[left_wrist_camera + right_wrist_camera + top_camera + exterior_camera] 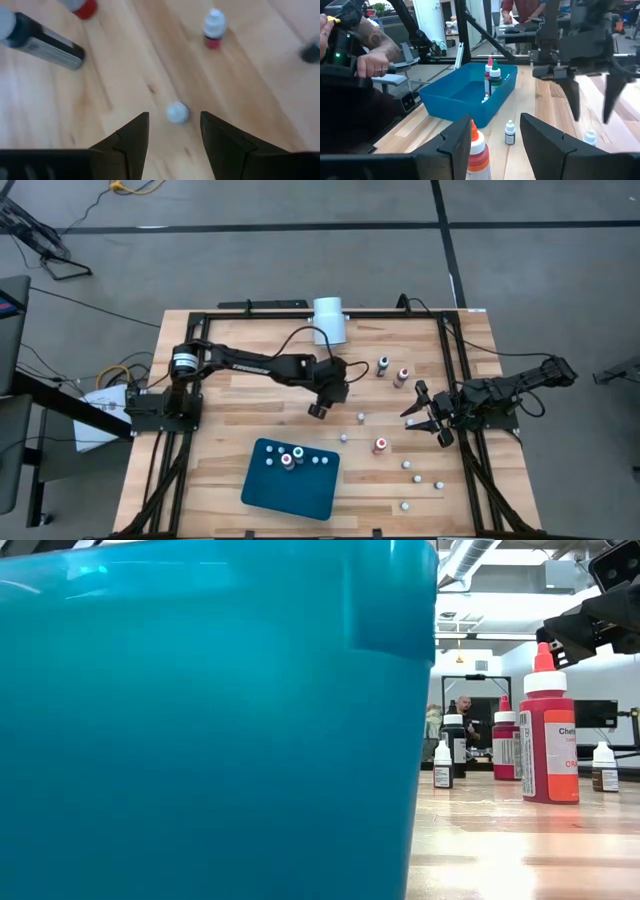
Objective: Pick & Place food coloring
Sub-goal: Put the small black food coloring bottle into the blue bin
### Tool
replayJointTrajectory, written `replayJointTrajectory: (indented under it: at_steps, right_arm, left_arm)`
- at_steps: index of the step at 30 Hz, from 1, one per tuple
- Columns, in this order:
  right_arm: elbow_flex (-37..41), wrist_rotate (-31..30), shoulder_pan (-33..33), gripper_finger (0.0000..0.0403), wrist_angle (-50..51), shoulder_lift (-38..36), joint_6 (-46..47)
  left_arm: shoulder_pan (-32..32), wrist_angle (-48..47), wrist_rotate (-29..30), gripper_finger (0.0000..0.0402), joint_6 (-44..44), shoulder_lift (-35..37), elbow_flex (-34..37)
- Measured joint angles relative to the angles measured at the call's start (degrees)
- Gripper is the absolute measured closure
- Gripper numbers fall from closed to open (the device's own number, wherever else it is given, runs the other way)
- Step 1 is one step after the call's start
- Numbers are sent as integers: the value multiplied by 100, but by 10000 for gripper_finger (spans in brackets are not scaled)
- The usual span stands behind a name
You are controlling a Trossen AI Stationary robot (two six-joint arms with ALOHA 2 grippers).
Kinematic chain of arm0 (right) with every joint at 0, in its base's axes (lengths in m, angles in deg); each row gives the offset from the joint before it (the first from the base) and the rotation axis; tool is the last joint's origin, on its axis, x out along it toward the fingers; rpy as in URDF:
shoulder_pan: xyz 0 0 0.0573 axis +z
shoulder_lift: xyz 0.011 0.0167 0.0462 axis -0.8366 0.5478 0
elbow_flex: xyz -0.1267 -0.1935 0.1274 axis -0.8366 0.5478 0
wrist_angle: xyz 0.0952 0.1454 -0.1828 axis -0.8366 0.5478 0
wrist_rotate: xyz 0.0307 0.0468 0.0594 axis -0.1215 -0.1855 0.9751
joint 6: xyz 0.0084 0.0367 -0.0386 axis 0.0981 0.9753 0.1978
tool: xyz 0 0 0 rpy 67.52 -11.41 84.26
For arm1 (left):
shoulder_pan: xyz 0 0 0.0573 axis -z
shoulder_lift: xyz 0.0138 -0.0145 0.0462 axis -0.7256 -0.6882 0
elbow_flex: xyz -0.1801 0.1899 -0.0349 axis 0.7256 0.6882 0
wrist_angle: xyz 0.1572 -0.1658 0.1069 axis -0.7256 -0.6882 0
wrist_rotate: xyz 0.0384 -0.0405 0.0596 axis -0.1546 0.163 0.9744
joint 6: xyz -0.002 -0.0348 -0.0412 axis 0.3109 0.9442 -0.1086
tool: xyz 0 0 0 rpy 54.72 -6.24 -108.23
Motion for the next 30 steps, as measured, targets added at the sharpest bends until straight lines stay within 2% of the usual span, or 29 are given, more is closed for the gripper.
replayJointTrajectory:
  at_steps: [11,30]
  right_arm:
    - [1,2,1,244,-11,11,0]
    - [1,-2,1,244,2,37,0]
  left_arm:
    - [-171,-553,-151,232,-164,-285,-454]
    - [-88,-409,-616,233,-161,-313,-468]
